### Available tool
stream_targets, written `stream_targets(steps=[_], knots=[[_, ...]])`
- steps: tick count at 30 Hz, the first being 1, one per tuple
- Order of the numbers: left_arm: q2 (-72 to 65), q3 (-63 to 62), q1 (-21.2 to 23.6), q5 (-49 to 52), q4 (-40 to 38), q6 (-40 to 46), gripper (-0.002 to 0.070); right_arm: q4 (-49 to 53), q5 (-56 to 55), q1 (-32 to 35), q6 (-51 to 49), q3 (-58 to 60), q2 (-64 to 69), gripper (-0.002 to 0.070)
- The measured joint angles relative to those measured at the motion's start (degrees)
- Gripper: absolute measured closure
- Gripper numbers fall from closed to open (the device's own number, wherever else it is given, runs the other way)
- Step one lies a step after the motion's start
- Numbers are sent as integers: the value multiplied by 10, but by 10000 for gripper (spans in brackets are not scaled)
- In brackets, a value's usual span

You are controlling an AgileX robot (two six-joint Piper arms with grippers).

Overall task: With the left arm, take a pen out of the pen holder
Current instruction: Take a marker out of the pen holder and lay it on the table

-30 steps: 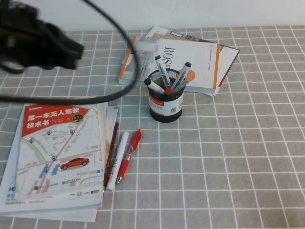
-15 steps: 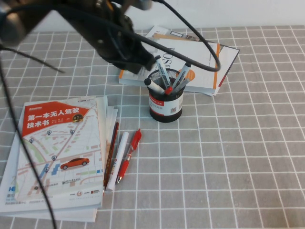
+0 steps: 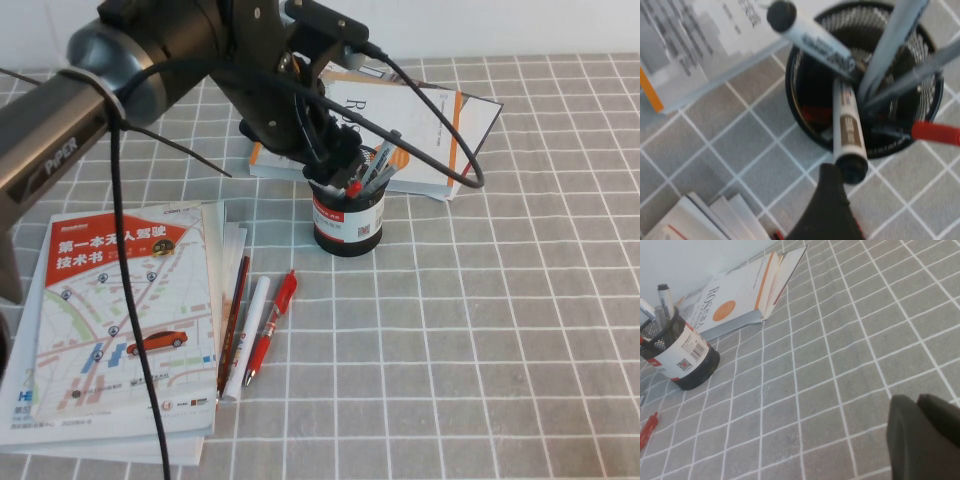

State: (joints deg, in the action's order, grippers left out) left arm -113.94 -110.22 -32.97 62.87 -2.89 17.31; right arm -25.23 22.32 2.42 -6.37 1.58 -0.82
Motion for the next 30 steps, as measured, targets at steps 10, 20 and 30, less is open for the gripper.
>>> stream_targets(steps=[10, 20, 30], knots=[[-37, 0, 0, -27, -3, -7, 192, 0, 0, 0, 0, 0, 0, 689], [-47, 0, 8, -52, -6, -24, 265, 0, 0, 0, 0, 0, 0, 689], [-54, 0, 16, -58, -16, -25, 442, 0, 0, 0, 0, 0, 0, 689]])
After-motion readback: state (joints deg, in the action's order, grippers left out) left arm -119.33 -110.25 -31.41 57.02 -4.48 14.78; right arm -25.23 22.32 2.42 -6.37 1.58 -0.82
